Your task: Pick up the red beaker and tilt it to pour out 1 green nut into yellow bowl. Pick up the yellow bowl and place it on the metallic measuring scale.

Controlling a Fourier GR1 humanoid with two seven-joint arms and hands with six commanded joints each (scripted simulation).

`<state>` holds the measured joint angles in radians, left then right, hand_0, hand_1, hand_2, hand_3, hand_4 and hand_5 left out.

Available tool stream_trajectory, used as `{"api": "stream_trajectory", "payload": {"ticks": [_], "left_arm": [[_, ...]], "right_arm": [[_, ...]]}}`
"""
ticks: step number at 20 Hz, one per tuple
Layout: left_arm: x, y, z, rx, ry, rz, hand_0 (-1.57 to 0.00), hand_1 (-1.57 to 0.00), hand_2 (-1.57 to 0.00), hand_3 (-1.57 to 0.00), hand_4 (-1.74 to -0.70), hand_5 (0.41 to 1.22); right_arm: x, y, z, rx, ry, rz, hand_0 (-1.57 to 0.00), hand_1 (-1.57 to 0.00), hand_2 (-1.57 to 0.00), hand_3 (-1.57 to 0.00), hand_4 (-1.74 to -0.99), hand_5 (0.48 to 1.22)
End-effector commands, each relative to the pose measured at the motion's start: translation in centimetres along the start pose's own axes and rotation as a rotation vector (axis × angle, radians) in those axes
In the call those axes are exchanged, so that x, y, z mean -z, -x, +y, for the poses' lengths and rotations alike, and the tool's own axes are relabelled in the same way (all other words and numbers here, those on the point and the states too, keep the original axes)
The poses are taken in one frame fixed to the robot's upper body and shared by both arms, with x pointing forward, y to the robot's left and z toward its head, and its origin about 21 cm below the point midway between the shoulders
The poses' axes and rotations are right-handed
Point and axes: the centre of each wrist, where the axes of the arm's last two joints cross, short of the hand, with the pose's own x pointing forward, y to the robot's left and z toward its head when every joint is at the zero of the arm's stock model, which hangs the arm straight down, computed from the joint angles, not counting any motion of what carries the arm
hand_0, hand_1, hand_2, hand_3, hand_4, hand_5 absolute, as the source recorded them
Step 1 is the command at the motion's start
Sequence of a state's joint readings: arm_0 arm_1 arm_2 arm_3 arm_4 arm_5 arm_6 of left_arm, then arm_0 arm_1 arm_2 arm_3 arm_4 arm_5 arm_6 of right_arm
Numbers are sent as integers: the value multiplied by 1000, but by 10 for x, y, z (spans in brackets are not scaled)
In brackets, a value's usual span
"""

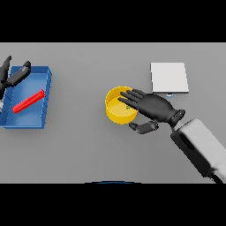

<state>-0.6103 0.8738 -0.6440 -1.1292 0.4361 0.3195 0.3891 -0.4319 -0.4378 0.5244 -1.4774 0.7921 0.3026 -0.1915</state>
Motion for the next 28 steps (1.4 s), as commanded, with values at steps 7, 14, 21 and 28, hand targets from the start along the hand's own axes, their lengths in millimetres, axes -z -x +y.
{"api": "stream_trajectory", "payload": {"ticks": [7, 14, 21, 28], "left_arm": [[0, 7, 1, -14, 9, -2, 1, 1, 1, 1, -722, 687], [-1, 9, 4, -24, 4, -2, 1, 1, 1, 1, -721, 682], [-6, 14, 8, -22, 7, -10, 1, 1, 1, 1, -713, 686], [-4, 11, 9, -22, 5, -27, 1, 1, 1, 1, -722, 696]], "right_arm": [[36, -2, -2, -142, -222, -40, 1, 1, 1, 1, -1224, 703], [59, 0, 0, -227, -351, -19, 1, 1, 1, 1, -1270, 727], [72, -1, 6, -188, -401, 24, -3, -16, -19, -43, -1336, 810], [70, -1, 9, -179, -412, -40, -1150, -1121, -1010, -716, -1586, 1107]]}}
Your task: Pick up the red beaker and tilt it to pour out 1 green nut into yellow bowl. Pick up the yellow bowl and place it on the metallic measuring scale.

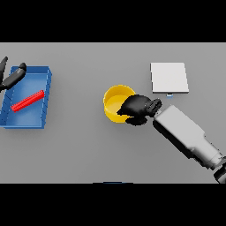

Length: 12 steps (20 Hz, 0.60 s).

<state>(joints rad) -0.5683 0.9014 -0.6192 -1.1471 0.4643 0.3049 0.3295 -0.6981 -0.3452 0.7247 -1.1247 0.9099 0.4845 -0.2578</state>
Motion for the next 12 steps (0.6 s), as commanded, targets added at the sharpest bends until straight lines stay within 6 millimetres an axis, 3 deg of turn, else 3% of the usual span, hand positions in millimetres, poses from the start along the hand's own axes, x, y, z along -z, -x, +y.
{"api": "stream_trajectory", "payload": {"ticks": [1, 5, 12], "left_arm": [[0, -2, 2, -6, -5, 1, 1, 1, 1, 1, -724, 696], [1, -4, 2, 2, -1, 5, 1, 1, 1, 1, -722, 695], [1, -4, -1, 4, 6, 21, 1, 1, 1, 1, -717, 696]], "right_arm": [[-1, -3, 1, 0, 8, 14, -1235, -1211, -1122, -834, -1614, 1130], [-3, -1, -3, -21, 11, 10, -1433, -1424, -1240, -1183, -1689, 1184], [-15, 5, -14, 19, 65, 33, -1542, -1540, -1331, -1340, -1730, 1213]]}}
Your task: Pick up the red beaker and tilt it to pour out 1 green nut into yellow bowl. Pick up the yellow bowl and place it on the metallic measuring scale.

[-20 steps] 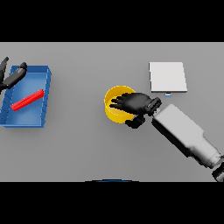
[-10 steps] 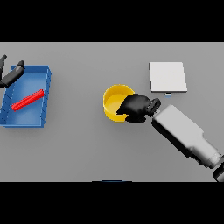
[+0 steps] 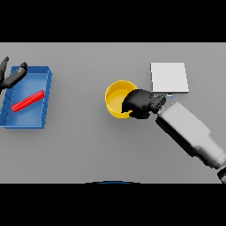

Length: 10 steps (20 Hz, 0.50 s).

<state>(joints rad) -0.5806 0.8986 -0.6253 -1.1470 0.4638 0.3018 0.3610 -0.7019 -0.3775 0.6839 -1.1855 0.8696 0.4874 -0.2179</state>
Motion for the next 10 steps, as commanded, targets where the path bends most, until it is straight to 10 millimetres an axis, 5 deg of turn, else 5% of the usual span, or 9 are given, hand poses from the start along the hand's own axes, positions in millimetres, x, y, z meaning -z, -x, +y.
{"api": "stream_trajectory", "payload": {"ticks": [1, 10], "left_arm": [[0, 3, -1, -1, -1, -4, 1, 1, 1, 1, -719, 696], [-2, -1, 1, 11, 4, -9, 1, 1, 1, 1, -716, 686]], "right_arm": [[-6, 3, -1, 9, 2, 4, -1548, -1546, -1337, -1331, -1732, 1215], [-46, 16, -32, 9, 105, 112, -1568, -1568, -1497, -1164, -1740, 1220]]}}
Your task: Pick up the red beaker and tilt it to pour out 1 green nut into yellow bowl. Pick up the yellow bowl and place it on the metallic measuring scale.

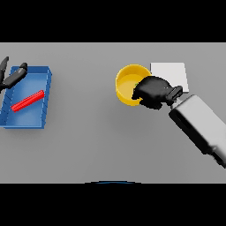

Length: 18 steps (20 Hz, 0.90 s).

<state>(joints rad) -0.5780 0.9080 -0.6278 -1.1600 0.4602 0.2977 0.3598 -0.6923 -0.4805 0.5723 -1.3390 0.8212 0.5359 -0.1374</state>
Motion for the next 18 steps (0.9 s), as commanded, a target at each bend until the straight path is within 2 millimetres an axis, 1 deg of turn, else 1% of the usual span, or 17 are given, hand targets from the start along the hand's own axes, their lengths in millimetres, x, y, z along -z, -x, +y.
{"api": "stream_trajectory", "payload": {"ticks": [1, 4, 5, 6, 7, 8, 9, 10, 12, 14, 16, 18], "left_arm": [[0, -1, -1, 0, -4, 2, 1, 1, 1, 1, -718, 686], [-3, -3, 2, -4, -6, -1, 1, 1, 1, 1, -723, 698], [-5, -2, -1, -7, -4, -3, 1, 1, 1, 1, -725, 704], [-2, 2, 4, -5, -8, 6, 1, 1, 1, 1, -727, 710], [-3, 1, 0, -8, 0, -2, 1, 1, 1, 1, -729, 715], [-3, 1, 0, -5, -4, 12, 1, 1, 1, 1, -730, 719], [-6, -1, 0, -1, -4, 8, 1, 1, 1, 1, -729, 717], [-5, -4, 0, 0, -3, 14, 1, 1, 1, 1, -729, 720], [-5, 0, 2, -4, -11, 30, 1, 1, 1, 1, -735, 727], [-7, -2, -1, -11, 0, 20, 1, 1, 1, 1, -739, 734], [-5, -2, 4, -3, -6, 36, 1, 1, 1, 1, -732, 735], [-6, -1, 4, 5, 2, 37, 1, 1, 1, 1, -722, 732]], "right_arm": [[-1, -2, -2, -1, 1, 2, -1559, -1568, -1512, -1163, -1740, 1220], [-10, 12, -7, -7, 25, 47, -1565, -1570, -1513, -1155, -1741, 1220], [-12, 18, -10, -15, 38, 57, -1566, -1570, -1516, -1149, -1741, 1220], [-14, 25, -8, -14, 49, 72, -1567, -1570, -1527, -1151, -1741, 1221], [-14, 28, -7, -11, 64, 93, -1568, -1570, -1536, -1153, -1741, 1221], [-15, 34, -11, -5, 72, 109, -1568, -1570, -1537, -1153, -1741, 1221], [-14, 41, -11, 11, 76, 144, -1569, -1571, -1534, -1151, -1741, 1221], [-13, 47, -7, 24, 78, 165, -1569, -1571, -1530, -1151, -1741, 1221], [-18, 66, -2, 31, 87, 194, -1570, -1571, -1539, -1145, -1741, 1221], [-22, 77, 3, 32, 98, 210, -1570, -1571, -1546, -1146, -1741, 1221], [-17, 86, 5, 53, 108, 270, -1571, -1571, -1542, -1150, -1741, 1221], [-16, 97, 13, 66, 97, 297, -1571, -1571, -1519, -1156, -1741, 1221]]}}
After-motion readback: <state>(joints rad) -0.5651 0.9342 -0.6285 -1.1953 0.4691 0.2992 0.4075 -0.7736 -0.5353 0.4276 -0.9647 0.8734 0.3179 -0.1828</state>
